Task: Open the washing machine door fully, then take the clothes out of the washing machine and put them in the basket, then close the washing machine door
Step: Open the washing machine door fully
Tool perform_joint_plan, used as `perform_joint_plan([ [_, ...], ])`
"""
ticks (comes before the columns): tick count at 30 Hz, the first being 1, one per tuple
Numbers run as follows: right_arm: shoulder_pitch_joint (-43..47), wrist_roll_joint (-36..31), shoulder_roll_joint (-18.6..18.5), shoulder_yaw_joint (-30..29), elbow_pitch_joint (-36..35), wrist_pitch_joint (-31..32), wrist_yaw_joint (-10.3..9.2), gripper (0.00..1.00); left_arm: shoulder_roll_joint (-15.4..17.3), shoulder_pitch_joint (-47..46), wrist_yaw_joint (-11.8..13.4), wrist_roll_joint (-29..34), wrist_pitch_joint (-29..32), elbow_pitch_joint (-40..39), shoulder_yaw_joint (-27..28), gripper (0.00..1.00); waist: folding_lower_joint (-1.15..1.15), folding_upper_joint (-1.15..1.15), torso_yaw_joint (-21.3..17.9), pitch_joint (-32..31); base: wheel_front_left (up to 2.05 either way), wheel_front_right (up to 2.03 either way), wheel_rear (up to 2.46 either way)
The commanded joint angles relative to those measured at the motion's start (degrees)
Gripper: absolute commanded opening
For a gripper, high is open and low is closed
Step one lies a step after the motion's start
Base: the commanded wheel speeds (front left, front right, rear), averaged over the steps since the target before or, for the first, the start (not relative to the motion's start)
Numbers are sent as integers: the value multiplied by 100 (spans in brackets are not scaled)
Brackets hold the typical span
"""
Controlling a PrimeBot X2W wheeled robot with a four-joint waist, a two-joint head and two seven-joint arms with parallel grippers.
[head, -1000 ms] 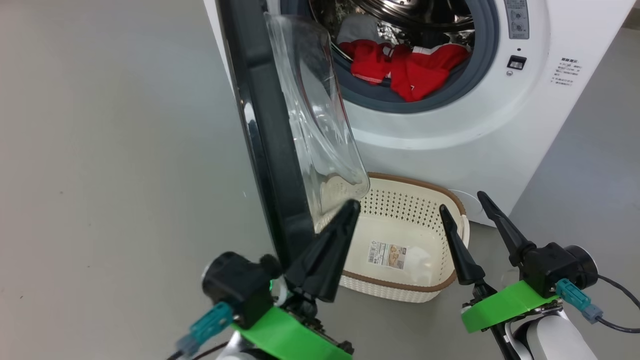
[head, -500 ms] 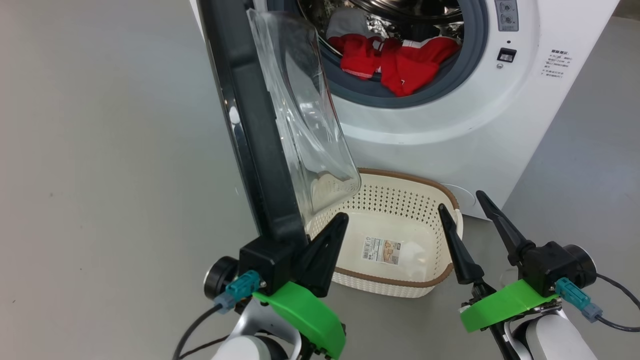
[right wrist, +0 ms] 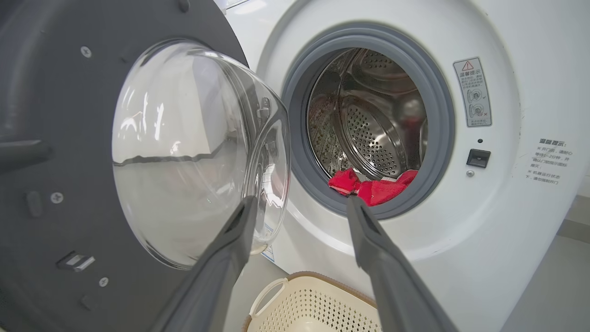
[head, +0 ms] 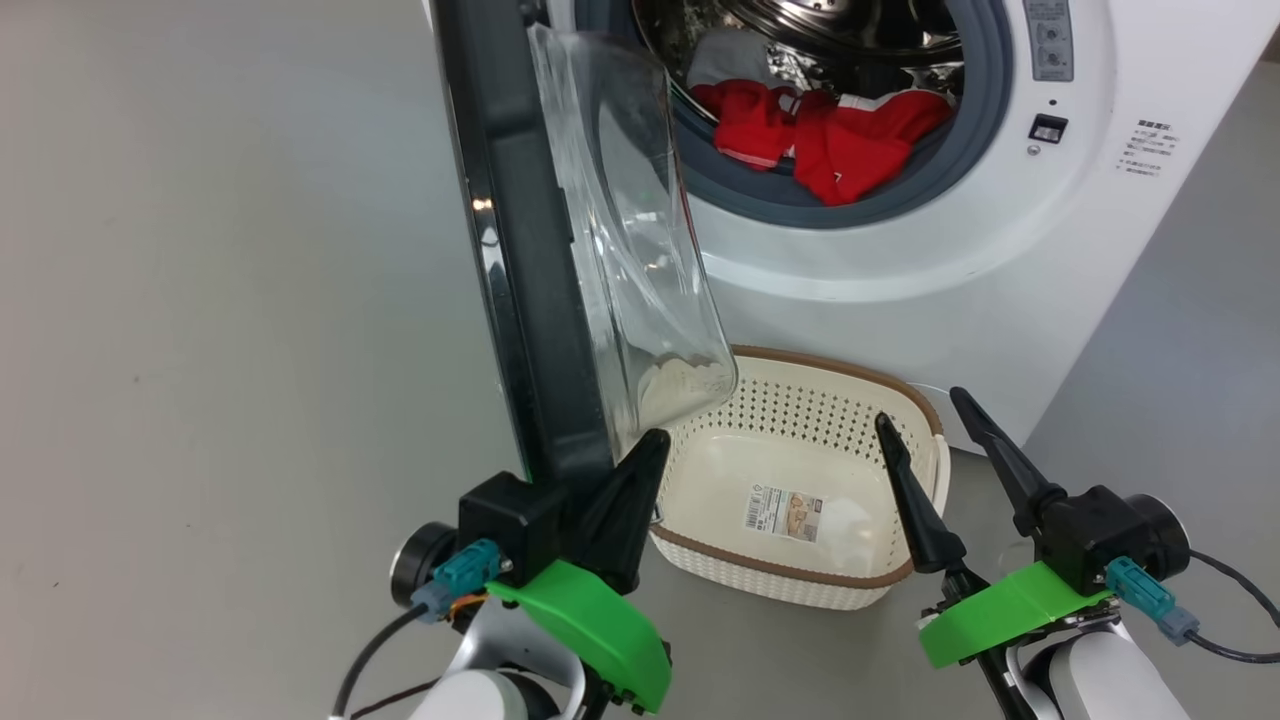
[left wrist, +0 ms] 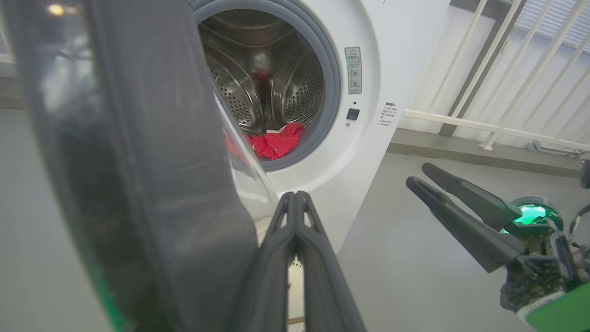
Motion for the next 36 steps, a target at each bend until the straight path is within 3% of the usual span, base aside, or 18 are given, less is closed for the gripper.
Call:
perform_joint_plan([
  [1,-103,51,25,155,-116,-36,34,100,197,-45,136,-11,-48,-21,358,0,0,0,58,-32,0,0,0],
  [24,-68,-14,25,201,-18,-36,34,100,724,272,682,-79,-410,-23,1129,0,0,0,279,-26,0,0,0],
  [36,-119,-105,25,208,1,-36,34,100,944,135,820,-247,-820,473,1680,0,0,0,214,127,0,0,0],
])
